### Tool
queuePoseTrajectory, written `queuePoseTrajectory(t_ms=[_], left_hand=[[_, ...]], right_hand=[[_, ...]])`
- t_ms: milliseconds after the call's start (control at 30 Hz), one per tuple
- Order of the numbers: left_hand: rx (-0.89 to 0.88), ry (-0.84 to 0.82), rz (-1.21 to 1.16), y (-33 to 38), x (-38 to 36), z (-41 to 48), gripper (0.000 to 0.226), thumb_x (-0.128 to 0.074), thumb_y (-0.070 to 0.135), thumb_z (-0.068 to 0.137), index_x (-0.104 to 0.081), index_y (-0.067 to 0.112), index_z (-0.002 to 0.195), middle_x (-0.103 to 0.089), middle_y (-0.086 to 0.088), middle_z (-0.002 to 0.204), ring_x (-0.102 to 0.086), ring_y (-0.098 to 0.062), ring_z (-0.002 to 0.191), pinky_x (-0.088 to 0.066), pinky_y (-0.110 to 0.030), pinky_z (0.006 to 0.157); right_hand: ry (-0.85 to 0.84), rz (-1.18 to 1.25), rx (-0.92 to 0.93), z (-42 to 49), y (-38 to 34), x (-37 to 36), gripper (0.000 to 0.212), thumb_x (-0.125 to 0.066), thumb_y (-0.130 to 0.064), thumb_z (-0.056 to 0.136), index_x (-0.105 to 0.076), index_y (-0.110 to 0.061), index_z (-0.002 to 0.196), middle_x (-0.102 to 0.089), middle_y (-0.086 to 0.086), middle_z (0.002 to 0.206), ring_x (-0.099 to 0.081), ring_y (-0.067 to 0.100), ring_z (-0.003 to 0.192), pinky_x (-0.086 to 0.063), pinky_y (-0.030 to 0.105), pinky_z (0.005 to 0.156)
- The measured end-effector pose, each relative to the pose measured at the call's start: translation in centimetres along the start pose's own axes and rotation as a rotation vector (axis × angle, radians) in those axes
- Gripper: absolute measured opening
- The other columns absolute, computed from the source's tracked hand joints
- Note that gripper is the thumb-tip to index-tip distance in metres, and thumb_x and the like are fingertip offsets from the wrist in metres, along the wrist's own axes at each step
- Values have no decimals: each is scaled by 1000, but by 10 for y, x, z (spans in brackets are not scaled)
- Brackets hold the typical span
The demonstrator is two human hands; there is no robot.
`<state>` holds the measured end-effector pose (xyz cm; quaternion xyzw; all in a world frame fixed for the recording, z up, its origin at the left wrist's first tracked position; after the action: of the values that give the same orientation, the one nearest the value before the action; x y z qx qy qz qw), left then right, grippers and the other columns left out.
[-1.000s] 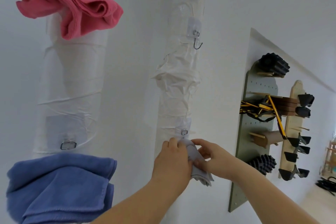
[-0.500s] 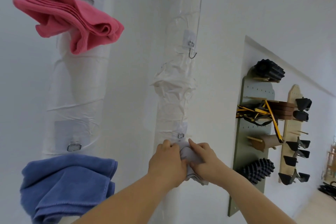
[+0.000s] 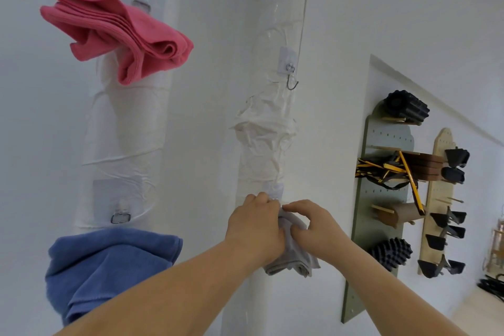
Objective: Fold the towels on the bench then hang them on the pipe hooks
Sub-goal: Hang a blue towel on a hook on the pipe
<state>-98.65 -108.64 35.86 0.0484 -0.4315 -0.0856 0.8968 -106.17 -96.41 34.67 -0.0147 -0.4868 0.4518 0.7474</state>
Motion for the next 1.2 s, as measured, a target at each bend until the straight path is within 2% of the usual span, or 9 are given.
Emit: queuePoseTrajectory(t_ms=[133, 267, 400, 500, 733, 833, 900, 1033, 1200], left_hand=[[-16, 18, -79, -4, 4, -6, 39, -47, 39, 99, -55, 25, 134, -51, 5, 130, -46, -19, 122, -51, -38, 96], [-71, 58, -212, 1, 25, -18, 40, -52, 34, 95, -58, 26, 134, -53, 7, 131, -50, -16, 123, -49, -37, 101], [-163, -2, -419, 24, 32, -59, 31, -56, 36, 91, -65, 33, 120, -62, 17, 117, -60, -5, 106, -54, -32, 94], [-180, -85, -556, 47, 13, -115, 30, -65, 35, 92, -67, 31, 122, -68, 16, 104, -66, -2, 91, -57, -27, 84], [-181, -520, -772, 95, -87, -294, 33, -68, 34, 92, -68, 33, 125, -69, 18, 100, -67, 0, 84, -58, -24, 82], [-154, -712, -833, 104, -116, -378, 28, -69, 28, 92, -71, 31, 119, -70, 15, 95, -68, -3, 80, -58, -27, 80], [-154, -842, -836, 109, -130, -439, 27, -69, 27, 92, -71, 30, 119, -70, 15, 94, -67, -3, 78, -58, -24, 78], [-179, -1124, -866, 123, -142, -566, 38, -66, 31, 95, -64, 30, 132, -65, 19, 102, -66, -1, 86, -57, -21, 81], [-255, -1392, -831, 151, -122, -700, 41, -62, 30, 97, -58, 31, 137, -61, 21, 106, -65, -2, 89, -50, -13, 74]], right_hand=[[39, -25, 7, -2, -8, 6, 40, -58, -15, 90, -66, -32, 126, -64, -13, 127, -57, 7, 119, -44, 22, 101], [178, -66, 27, -25, -20, 27, 33, -59, -18, 95, -67, -27, 125, -66, -10, 128, -59, 10, 121, -45, 26, 104], [287, -20, -38, -92, -20, 37, 29, -60, -19, 95, -69, -26, 122, -66, -14, 120, -58, 4, 113, -45, 23, 97], [285, 59, -218, -164, -1, 24, 29, -60, -23, 96, -69, -27, 123, -66, -18, 118, -58, 0, 111, -43, 20, 94], [225, 93, -719, -397, 50, -46, 25, -59, -25, 98, -74, -22, 117, -73, -13, 106, -66, 1, 100, -51, 23, 93], [164, 43, -912, -506, 46, -76, 23, -58, -29, 97, -75, -26, 112, -72, -14, 94, -66, 2, 87, -50, 25, 82], [147, 16, -1055, -582, 27, -92, 20, -57, -31, 98, -73, -27, 110, -71, -16, 88, -66, 2, 81, -52, 23, 75], [188, 47, -1304, -716, -35, -121, 25, -56, -29, 100, -71, -25, 120, -72, -13, 99, -66, -1, 90, -54, 20, 85], [180, 9, -1506, -851, -108, -138, 26, -53, -27, 100, -72, -24, 119, -71, -15, 104, -64, 2, 95, -51, 19, 85]])
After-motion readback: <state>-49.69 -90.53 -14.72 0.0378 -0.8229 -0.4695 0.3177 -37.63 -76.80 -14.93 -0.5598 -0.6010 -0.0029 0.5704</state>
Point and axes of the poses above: each hand's wrist, its own z-axis towards the middle knuckle, its own x-axis out of the back of the hand, y = z × x, the point moved 7 cm from there along z, towards the middle knuckle
